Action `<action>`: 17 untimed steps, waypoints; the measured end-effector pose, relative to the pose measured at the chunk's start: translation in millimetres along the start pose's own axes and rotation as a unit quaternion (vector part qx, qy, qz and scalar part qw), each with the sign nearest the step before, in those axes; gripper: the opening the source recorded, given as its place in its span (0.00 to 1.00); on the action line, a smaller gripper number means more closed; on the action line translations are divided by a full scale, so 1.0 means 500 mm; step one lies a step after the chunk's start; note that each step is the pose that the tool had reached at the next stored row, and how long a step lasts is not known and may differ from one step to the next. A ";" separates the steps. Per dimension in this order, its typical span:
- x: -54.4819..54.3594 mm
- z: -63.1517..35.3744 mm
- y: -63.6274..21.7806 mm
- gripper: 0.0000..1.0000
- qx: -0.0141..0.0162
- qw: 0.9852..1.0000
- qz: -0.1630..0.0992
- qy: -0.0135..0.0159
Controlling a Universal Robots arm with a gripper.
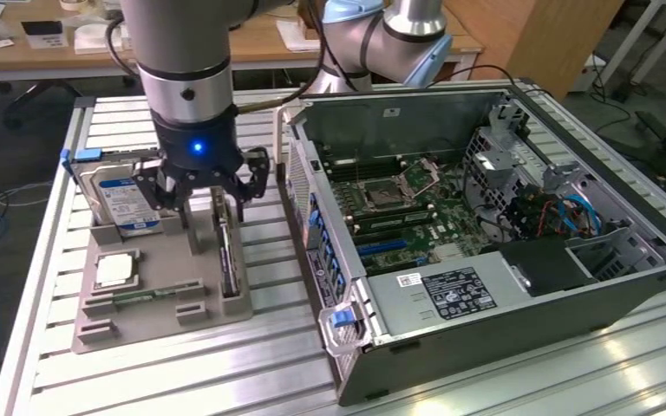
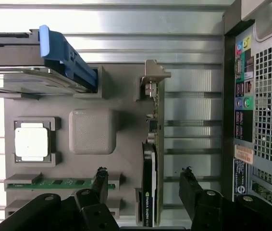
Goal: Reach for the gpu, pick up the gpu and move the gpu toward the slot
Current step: 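Pick up the gpu and move the gpu toward the slot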
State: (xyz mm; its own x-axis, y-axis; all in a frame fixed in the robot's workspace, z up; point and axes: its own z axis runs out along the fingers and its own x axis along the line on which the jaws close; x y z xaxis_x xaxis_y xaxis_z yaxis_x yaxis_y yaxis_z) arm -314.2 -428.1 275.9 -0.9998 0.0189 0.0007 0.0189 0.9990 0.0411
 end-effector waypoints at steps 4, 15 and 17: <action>-0.002 0.014 0.000 0.71 0.000 1.000 0.000 0.000; -0.005 0.054 -0.003 0.71 0.000 1.000 0.000 0.000; -0.006 0.061 -0.004 0.71 0.001 1.000 0.000 0.000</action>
State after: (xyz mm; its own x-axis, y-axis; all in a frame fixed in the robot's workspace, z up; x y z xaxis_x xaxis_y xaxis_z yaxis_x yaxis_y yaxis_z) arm -311.4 -428.7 245.5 -0.9998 0.0195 0.0007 0.0195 0.9990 0.0396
